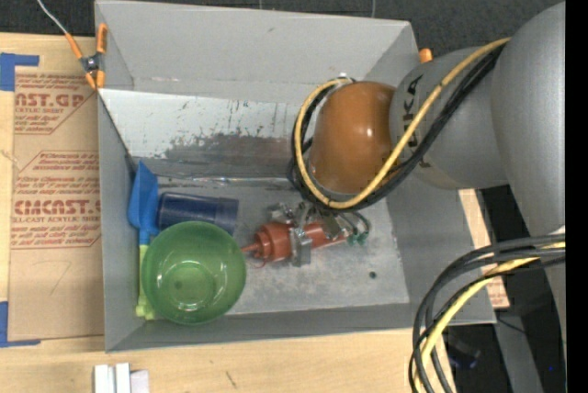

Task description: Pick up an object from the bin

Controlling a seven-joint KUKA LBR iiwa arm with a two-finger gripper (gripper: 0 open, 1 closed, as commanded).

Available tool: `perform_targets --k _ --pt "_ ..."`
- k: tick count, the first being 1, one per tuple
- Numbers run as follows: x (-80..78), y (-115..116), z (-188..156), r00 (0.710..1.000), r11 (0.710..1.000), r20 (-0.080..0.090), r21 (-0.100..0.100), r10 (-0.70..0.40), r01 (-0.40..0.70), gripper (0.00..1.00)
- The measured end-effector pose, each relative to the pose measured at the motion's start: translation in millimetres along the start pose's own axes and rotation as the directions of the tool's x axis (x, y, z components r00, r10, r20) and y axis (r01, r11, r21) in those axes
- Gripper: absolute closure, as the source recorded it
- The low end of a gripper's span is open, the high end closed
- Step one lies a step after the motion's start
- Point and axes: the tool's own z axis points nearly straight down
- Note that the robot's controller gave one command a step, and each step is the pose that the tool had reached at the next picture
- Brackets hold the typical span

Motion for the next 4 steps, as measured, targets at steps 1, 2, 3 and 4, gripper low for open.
perform_targets --k 1,2,3,4 --pt "2.9 3.4 -21.5 1.000 1.000 0.002 0.001 -0.009 0.009 1.00" --pt "1.7 -7.6 22.5 1.000 1.000 0.000 -0.002 -0.018 0.018 1.00" --pt "23.0 2.1 -80.3 1.000 1.000 -0.002 0.000 -0.013 0.013 1.00" --pt "1.0 6.9 21.4 0.999 0.999 0.001 -0.003 -0.043 0.043 1.00"
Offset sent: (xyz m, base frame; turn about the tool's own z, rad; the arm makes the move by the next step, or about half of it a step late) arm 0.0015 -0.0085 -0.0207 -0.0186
